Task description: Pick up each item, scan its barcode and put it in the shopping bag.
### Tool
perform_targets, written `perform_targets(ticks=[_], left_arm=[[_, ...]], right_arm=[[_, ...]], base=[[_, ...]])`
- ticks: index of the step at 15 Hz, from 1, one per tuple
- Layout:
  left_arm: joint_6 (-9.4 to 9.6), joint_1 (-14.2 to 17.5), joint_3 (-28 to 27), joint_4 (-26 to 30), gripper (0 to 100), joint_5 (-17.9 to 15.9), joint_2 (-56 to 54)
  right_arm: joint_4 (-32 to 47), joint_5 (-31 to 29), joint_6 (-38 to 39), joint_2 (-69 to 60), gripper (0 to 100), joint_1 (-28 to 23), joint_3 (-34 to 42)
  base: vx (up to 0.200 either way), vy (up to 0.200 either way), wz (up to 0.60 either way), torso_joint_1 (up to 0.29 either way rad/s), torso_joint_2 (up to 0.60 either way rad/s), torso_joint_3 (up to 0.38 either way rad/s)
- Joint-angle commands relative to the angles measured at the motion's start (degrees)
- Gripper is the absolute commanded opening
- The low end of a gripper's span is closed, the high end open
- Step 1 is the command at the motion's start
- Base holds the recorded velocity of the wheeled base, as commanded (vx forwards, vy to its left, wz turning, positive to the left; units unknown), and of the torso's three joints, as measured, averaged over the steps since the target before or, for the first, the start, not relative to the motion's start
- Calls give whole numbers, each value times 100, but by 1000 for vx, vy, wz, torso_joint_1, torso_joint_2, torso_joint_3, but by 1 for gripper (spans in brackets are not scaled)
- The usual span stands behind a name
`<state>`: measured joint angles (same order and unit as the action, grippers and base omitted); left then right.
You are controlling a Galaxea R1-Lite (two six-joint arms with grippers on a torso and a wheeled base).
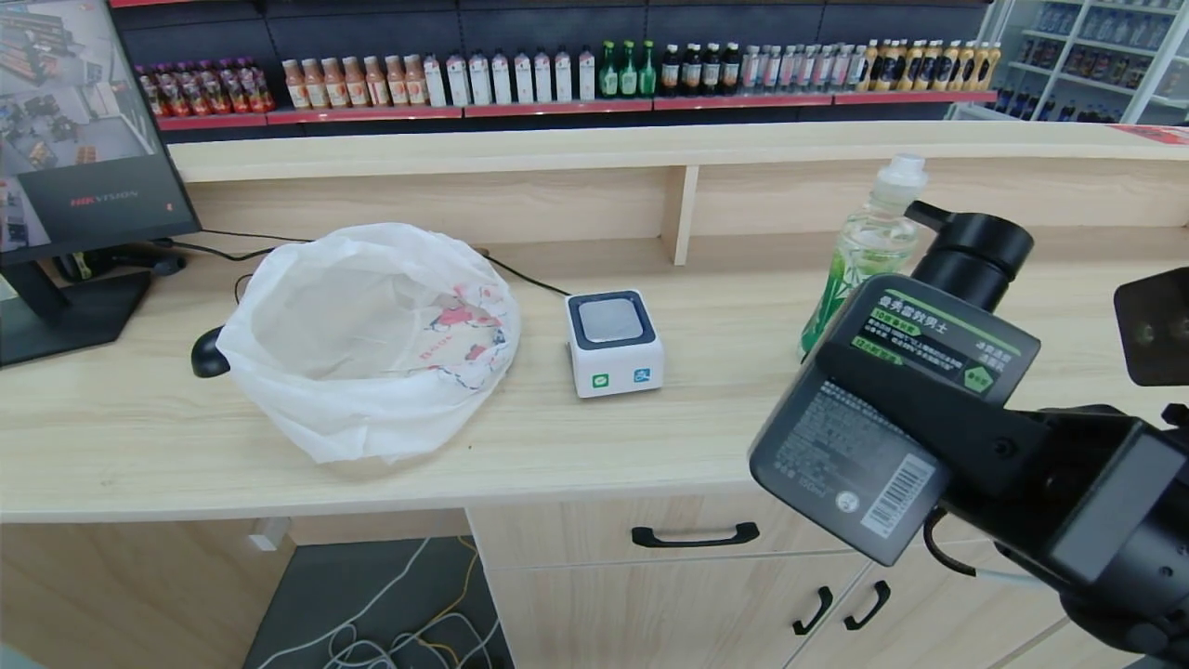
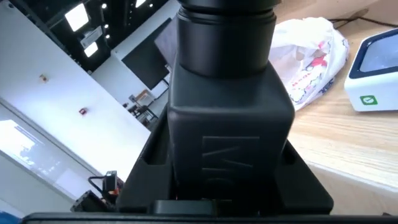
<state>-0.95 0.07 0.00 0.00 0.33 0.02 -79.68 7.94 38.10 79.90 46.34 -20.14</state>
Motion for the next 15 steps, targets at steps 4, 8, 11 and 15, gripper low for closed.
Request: perform_targets(ticks=[4,8,11,15], left_arm=[[-2,1,0,0,100,2,-2],[-2,1,0,0,100,2,-2],[-2,1,0,0,100,2,-2],[-2,1,0,0,100,2,-2]], right_arm=[[-4,164,356,131,0,33,-113],[-4,173,480,395,0,33,-553],[-4,191,488,676,0,33,-948],[-4,217,480,755,0,69,-1027]], base=[[0,0,0,0,0,0],[0,0,0,0,0,0],[0,0,0,0,0,0],[0,0,0,0,0,0]])
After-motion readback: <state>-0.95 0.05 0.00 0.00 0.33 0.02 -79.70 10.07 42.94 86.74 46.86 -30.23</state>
